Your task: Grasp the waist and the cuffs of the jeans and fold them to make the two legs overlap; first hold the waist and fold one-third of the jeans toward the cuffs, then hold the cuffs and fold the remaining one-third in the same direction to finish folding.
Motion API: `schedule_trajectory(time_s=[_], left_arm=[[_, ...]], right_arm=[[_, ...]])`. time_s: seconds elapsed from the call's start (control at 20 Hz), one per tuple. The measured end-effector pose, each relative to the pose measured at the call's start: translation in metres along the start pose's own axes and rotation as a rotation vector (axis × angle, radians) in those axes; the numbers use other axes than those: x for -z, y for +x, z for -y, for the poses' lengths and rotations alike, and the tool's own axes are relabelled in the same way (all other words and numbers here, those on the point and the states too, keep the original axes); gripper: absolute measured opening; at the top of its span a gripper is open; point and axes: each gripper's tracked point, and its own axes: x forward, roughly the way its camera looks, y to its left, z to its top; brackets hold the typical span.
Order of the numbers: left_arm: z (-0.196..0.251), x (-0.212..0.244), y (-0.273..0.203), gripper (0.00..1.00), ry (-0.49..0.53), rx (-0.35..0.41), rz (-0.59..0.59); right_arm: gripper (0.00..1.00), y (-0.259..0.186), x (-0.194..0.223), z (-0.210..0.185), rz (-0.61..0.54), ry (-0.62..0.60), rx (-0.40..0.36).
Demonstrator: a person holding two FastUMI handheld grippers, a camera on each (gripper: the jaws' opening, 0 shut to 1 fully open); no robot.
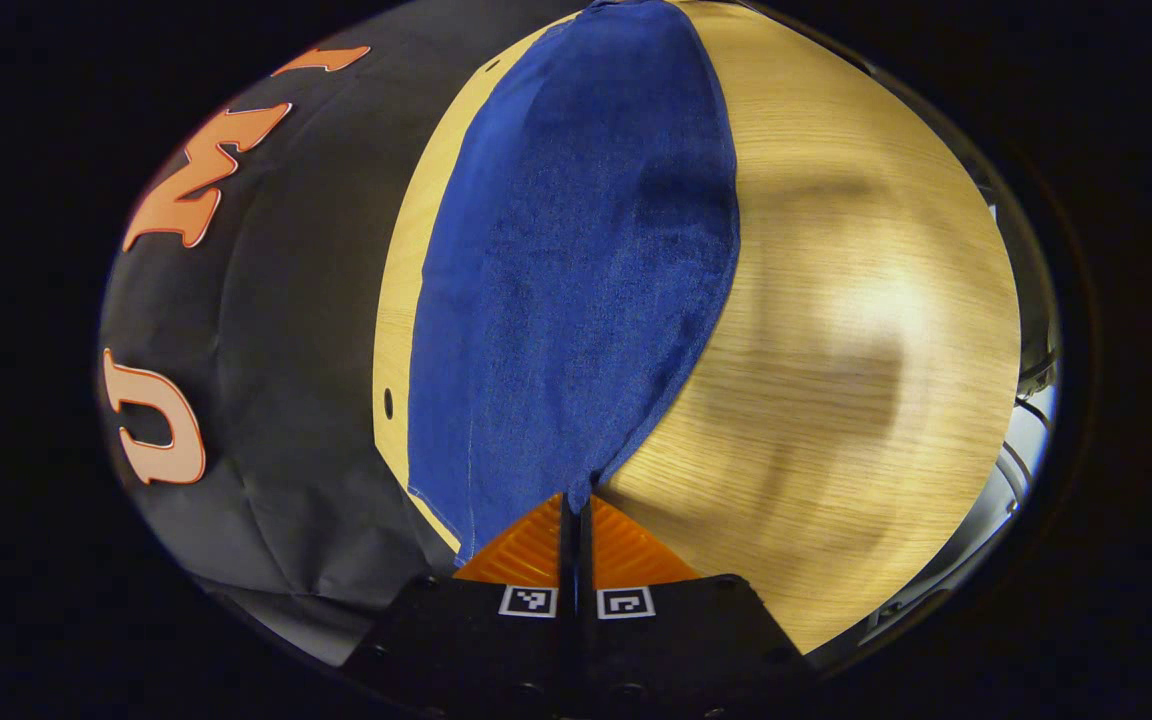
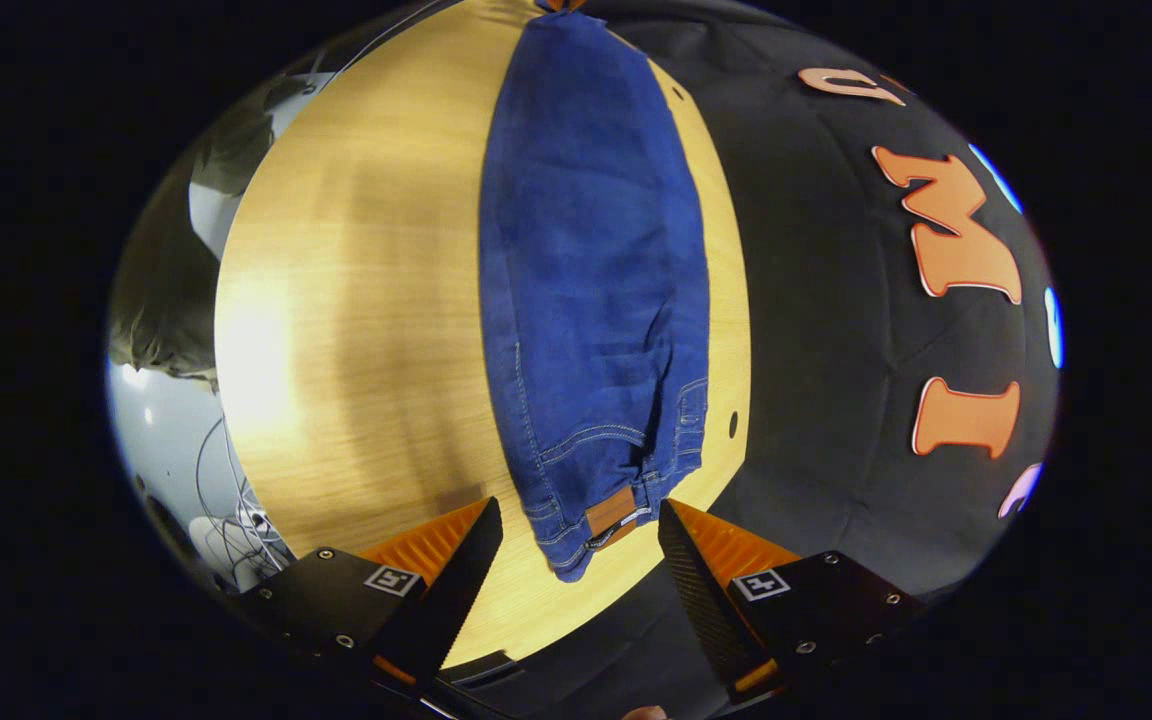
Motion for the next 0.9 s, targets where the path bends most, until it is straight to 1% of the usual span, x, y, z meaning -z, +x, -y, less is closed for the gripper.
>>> schedule_trajectory(time_s=[0.05,0.15,0.3,0.4,0.65,0.7,0.8,0.85,0.9], left_arm=[[0.0,0.002,0.001,0.0,-0.001,0.0,-0.001],[-0.001,0.002,0.001,0.0,-0.002,-0.001,-0.007],[0.0,0.005,0.002,0.01,-0.002,0.002,-0.013],[0.0,0.006,0.003,0.0,-0.002,0.004,-0.013],[0.0,0.008,0.003,0.0,-0.012,0.008,-0.008],[0.0,0.007,0.003,0.0,-0.019,0.009,-0.006],[-0.001,0.006,0.002,0.0,-0.033,0.01,-0.005],[-0.001,0.006,0.002,0.0,-0.04,0.01,-0.002],[-0.001,0.005,0.002,0.0,-0.047,0.013,-0.002]], right_arm=[[0.97,0.003,0.003,-0.002,-0.003,-0.026,-0.003],[0.97,0.009,0.007,-0.001,0.002,-0.078,0.013],[0.97,0.021,0.003,0.0,0.017,-0.144,0.015],[0.94,0.027,-0.003,0.003,0.028,-0.138,0.011],[0.94,0.038,-0.012,0.012,0.04,-0.111,-0.001],[0.95,0.04,-0.015,0.013,0.043,-0.116,-0.009],[0.94,0.046,-0.012,0.009,0.027,-0.109,-0.065],[0.83,0.047,-0.01,0.005,0.018,-0.087,-0.077],[0.77,0.048,-0.008,-0.001,0.012,-0.079,-0.104]])
